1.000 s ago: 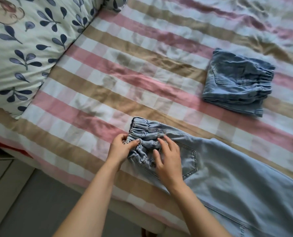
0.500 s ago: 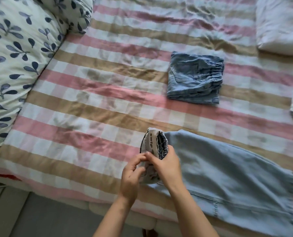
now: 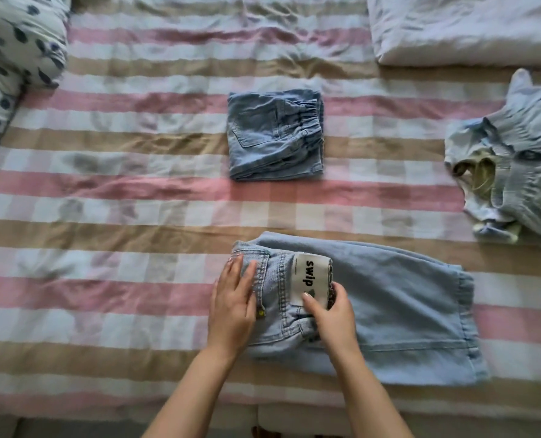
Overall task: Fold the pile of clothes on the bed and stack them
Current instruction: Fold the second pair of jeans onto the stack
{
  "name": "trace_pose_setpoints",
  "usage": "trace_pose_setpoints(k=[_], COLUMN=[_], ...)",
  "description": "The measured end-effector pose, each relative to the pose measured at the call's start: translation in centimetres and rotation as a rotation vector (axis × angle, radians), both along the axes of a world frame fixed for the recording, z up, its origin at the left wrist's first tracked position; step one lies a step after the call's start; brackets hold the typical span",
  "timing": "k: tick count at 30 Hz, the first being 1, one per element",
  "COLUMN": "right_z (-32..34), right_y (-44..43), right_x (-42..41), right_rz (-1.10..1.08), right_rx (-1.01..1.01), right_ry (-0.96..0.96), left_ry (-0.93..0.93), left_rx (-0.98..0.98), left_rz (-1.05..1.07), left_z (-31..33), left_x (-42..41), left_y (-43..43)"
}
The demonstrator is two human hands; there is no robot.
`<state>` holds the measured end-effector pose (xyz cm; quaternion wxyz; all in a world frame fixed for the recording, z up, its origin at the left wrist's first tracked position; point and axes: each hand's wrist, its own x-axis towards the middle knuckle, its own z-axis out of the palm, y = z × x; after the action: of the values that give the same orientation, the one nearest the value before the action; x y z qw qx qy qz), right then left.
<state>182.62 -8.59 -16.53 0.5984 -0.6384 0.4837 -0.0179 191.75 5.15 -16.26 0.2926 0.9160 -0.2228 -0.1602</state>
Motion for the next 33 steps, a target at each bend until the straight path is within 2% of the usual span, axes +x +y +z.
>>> trace_pose_setpoints(k=[4, 6, 8, 9, 10, 13, 16, 20, 22, 24, 26, 29, 33], right_z=[-2.2, -2.4, -2.8, -2.9, -3.2, -5.3, -6.4, -4.8, -3.1, -2.3, -2.3, -2.5, -3.2], right_y=[-1.2, -0.6, 0.8, 1.4, 1.8, 1.3, 0.5, 0.1, -1.1, -3.4, -6.3, -11.2, -14.9], right_x=[-1.7, -1.8, -1.5, -1.2, -1.0, -0.7, -0.5, -0.6, -1.6, -4.0, -7.0, -11.9, -16.4], right_rz=[0.026, 0.123, 0.324, 0.439, 0.541, 0.773, 0.831, 0.789, 0.633, 0.436, 0.272, 0.036, -0.075], right_rx=[-0.116, -0.367, -0.732, -0.821, -0.863, -0.784, -0.694, -0.672, -0.758, -0.820, -0.806, -0.727, -0.558], right_ry=[0.110, 0.178, 0.186, 0.186, 0.214, 0.354, 0.390, 0.298, 0.178, 0.137, 0.205, 0.375, 0.546], left_ry=[0.010, -0.033, -0.122, -0.170, -0.175, -0.148, -0.172, -0.127, -0.146, -0.221, -0.233, -0.077, 0.135], left_rx=[0.325, 0.425, 0.368, 0.349, 0.365, 0.492, 0.563, 0.504, 0.376, 0.278, 0.181, 0.020, -0.003], left_rz=[-0.199, -0.237, -0.270, -0.296, -0.324, -0.321, -0.318, -0.303, -0.276, -0.327, -0.381, -0.459, -0.516], left_z=[-2.4, -2.5, -2.5, -2.9, -3.4, -6.4, -8.0, -6.3, -3.8, -1.9, -1.0, -0.9, -2.3], left_x=[-0.4, -0.5, -0.9, -0.9, -0.9, -0.8, -0.6, -0.9, -1.9, -3.6, -5.7, -9.5, -14.3], left_y=[-1.6, -2.5, -3.7, -4.1, -4.3, -4.2, -4.4, -5.2, -6.5, -8.5, -10.9, -15.5, -20.4])
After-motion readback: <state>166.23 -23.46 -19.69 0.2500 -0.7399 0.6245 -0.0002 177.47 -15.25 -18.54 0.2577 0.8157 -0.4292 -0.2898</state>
